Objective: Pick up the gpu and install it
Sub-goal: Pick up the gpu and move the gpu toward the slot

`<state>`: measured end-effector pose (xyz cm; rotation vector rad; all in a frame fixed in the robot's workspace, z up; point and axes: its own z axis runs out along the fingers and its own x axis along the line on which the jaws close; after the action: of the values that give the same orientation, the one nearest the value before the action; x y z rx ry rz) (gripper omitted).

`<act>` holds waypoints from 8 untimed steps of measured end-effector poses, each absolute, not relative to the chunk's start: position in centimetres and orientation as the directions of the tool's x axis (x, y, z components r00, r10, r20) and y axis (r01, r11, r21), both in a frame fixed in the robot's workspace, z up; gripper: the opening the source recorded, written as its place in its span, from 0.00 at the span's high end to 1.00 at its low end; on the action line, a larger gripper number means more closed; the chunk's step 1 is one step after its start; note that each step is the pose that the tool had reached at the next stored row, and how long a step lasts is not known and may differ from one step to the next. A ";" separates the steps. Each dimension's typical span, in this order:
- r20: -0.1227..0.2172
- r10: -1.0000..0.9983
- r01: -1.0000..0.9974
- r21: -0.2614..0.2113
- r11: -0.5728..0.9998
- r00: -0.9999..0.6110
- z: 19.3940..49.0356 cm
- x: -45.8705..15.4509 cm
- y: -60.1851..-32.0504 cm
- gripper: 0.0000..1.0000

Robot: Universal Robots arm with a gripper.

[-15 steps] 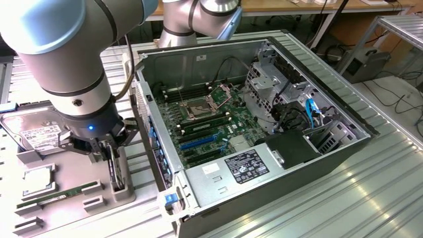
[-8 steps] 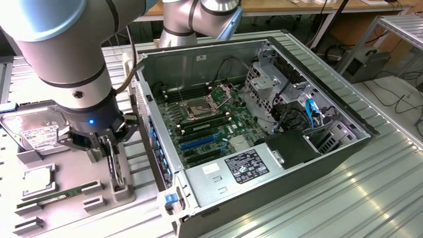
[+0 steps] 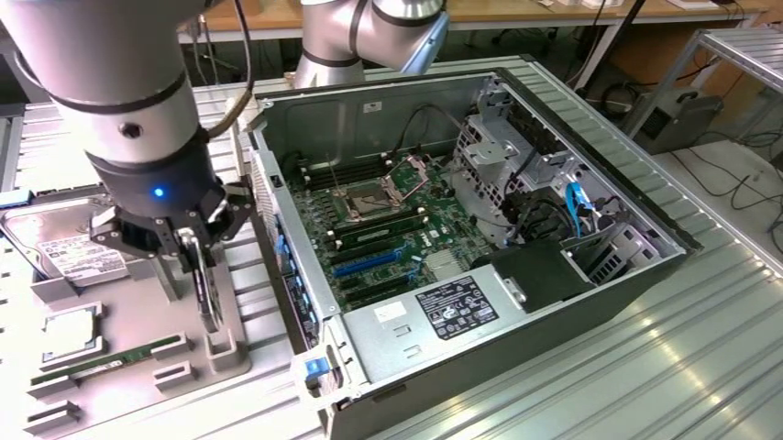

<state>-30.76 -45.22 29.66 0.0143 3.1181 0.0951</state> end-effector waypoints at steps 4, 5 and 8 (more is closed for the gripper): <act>-0.018 0.000 -0.001 0.061 0.998 -1.000 31.7 -30.6 -45.2 0.74; -0.017 -0.002 -0.003 0.061 0.998 -1.000 32.1 -30.6 -45.2 0.74; -0.014 -0.009 -0.010 0.062 0.998 -1.000 34.4 -30.1 -45.4 0.74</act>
<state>-30.09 -45.37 34.43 -0.0149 3.1267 0.0973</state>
